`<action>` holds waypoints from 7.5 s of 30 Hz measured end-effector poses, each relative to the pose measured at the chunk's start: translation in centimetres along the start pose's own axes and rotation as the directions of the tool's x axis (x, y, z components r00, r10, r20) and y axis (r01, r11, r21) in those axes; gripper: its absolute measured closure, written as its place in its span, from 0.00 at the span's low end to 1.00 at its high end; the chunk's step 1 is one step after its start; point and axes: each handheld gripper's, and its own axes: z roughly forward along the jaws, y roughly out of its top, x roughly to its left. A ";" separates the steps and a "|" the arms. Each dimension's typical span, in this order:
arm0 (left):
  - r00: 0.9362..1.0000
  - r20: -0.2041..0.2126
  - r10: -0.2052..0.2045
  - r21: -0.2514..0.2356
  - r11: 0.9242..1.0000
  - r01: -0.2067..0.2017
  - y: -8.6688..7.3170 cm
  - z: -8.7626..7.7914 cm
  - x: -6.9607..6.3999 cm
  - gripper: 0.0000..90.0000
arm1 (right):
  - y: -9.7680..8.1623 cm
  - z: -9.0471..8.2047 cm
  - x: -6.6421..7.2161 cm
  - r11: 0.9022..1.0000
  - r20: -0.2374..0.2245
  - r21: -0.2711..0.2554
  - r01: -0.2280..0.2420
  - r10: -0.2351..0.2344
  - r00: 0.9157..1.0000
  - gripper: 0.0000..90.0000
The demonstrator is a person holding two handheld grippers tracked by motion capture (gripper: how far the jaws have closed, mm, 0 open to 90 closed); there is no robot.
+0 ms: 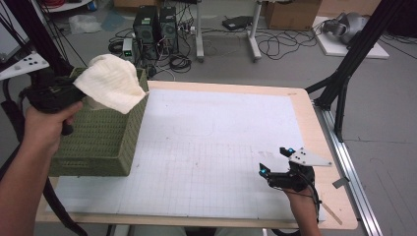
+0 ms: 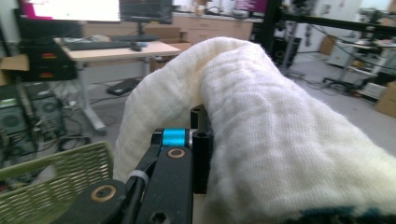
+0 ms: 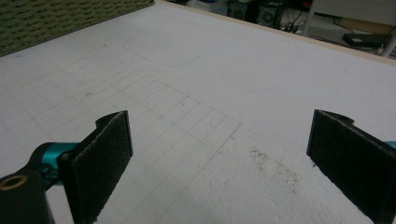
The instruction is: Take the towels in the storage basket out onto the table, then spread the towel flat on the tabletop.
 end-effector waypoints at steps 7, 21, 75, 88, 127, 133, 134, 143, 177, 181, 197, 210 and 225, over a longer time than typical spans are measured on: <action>0.993 0.115 0.027 0.008 1.000 -0.028 -0.1 2.2 -3.5 0.89 | 0.0 0.0 0.0 1.000 0.000 0.002 -0.001 0.001 1.000 0.07; 0.935 0.354 0.033 0.099 0.992 -0.073 -5.2 9.8 -11.3 0.89 | 0.0 -0.2 -0.3 1.000 0.006 -0.006 -0.007 0.007 1.000 0.07; 0.995 0.091 -0.032 0.263 0.965 0.007 -20.1 10.7 -7.9 0.34 | -0.6 0.4 -0.5 0.999 0.027 0.041 -0.011 0.010 1.000 0.07; 0.994 0.109 -0.013 0.231 0.973 -0.012 -17.2 12.7 -8.5 0.40 | -0.5 0.7 -0.5 0.999 0.024 0.050 -0.011 0.010 1.000 0.07; 0.985 0.167 -0.046 0.288 0.957 -0.004 -15.6 24.0 -14.4 0.37 | -0.5 0.8 -0.8 0.999 0.023 0.050 -0.019 0.018 1.000 0.07; 0.968 0.246 -0.047 0.275 0.961 -0.023 -15.5 24.5 -16.2 0.33 | -0.7 0.5 -1.2 0.999 0.029 0.043 -0.028 0.027 0.999 0.07; 0.967 0.251 -0.041 0.271 0.962 -0.029 -15.2 24.2 -16.1 0.33 | -0.7 0.5 -1.2 0.999 0.029 0.045 -0.028 0.027 0.999 0.07; 0.972 0.235 -0.018 0.188 0.982 -0.027 -13.1 18.7 -13.3 0.32 | -0.6 0.6 -1.0 0.999 0.025 0.046 -0.026 0.024 0.999 0.07; 0.998 0.055 -0.032 0.115 0.993 0.025 -17.9 9.2 -7.6 0.21 | 1.1 3.4 1.7 0.996 -0.097 0.059 0.072 -0.066 0.993 0.07; 0.998 0.057 -0.030 0.107 0.994 0.024 -17.9 9.0 -7.4 0.21 | 1.8 5.3 2.8 0.991 -0.139 0.089 0.099 -0.086 0.987 0.07; 0.998 0.036 -0.054 0.074 0.996 0.051 -17.4 8.2 -6.6 0.21 | 4.4 15.1 8.8 0.968 -0.294 0.160 0.195 -0.142 0.945 0.42; 0.997 0.014 -0.070 0.090 0.994 0.068 -18.1 8.4 -6.1 0.21 | 4.5 15.9 8.4 0.962 -0.305 0.203 0.180 -0.113 0.946 0.97; 0.997 0.039 -0.073 0.136 0.988 0.067 -19.0 9.4 -7.0 0.23 | 2.9 8.5 0.9 0.957 -0.067 0.283 0.057 -0.039 0.997 0.96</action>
